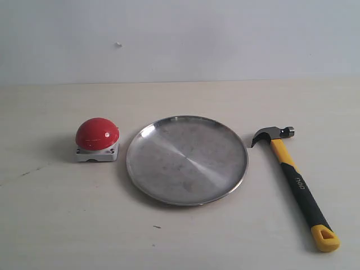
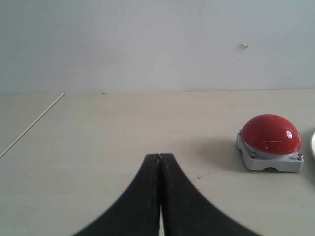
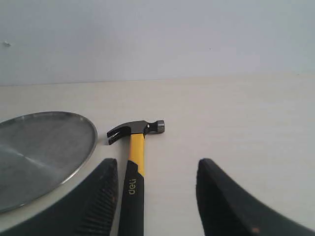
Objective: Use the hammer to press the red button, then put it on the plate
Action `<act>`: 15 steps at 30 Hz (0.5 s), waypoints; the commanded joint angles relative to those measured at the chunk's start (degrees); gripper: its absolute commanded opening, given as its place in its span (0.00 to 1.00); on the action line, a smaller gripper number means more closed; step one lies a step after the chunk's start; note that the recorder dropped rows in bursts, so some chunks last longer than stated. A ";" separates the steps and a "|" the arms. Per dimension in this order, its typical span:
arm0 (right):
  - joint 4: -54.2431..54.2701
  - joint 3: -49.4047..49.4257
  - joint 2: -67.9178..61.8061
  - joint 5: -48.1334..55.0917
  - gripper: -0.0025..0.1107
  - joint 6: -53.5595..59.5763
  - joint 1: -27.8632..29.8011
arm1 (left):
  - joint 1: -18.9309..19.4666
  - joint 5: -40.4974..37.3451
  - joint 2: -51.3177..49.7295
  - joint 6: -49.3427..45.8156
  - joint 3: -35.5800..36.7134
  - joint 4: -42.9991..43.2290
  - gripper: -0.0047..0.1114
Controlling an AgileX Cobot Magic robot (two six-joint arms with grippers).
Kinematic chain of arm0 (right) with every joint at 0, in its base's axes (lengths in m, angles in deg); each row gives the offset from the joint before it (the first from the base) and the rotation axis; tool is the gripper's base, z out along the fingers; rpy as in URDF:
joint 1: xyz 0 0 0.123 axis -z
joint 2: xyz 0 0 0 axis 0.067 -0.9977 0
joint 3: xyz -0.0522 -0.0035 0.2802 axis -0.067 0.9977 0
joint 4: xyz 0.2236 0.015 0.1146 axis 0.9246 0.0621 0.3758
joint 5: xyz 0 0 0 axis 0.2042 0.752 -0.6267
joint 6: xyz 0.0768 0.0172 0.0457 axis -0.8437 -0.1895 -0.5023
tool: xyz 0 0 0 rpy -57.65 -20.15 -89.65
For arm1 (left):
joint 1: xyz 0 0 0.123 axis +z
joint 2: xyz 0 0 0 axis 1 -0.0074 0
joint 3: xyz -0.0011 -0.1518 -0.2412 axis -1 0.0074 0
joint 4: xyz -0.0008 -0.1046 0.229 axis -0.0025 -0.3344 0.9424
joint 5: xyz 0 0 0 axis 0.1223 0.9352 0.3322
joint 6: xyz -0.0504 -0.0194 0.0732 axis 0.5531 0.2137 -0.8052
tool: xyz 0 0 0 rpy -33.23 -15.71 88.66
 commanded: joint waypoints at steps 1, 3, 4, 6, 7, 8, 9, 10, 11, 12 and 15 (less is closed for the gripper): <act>0.00 0.27 0.30 -0.64 0.45 -0.03 0.36 | 0.09 0.22 0.45 0.12 0.03 0.00 0.04; -0.45 0.27 0.30 -2.08 0.45 -0.03 0.36 | 0.09 0.22 0.45 0.12 0.03 0.00 0.04; -0.72 0.27 0.30 -4.07 0.45 -0.03 0.36 | 0.09 0.22 0.45 0.12 0.03 0.00 0.04; -0.99 0.27 0.30 -10.41 0.45 -0.03 0.36 | 0.09 0.22 0.45 0.12 0.03 0.00 0.04; -0.99 0.27 0.30 -13.83 0.45 -0.03 0.36 | 0.09 0.22 0.45 0.12 0.03 0.00 0.04; -0.89 0.27 0.30 -16.81 0.45 -0.03 0.36 | 0.09 0.22 0.45 0.12 0.03 0.00 0.04; -0.89 0.27 0.30 -18.82 0.45 -0.03 0.36 | 0.09 0.22 0.45 0.12 0.03 0.00 0.04; -0.89 0.27 0.30 -21.25 0.45 -0.03 0.36 | 0.09 0.22 0.45 0.12 0.03 0.00 0.04; -0.89 0.27 0.30 -22.59 0.45 -0.03 0.36 | 0.09 0.22 0.45 0.12 0.03 0.00 0.04; -0.61 0.27 0.30 -23.99 0.45 -0.03 0.36 | 0.09 0.22 0.45 0.12 0.03 0.00 0.04; -0.50 0.27 0.30 -28.15 0.45 -0.03 0.36 | 0.09 0.22 0.45 0.12 0.03 0.00 0.04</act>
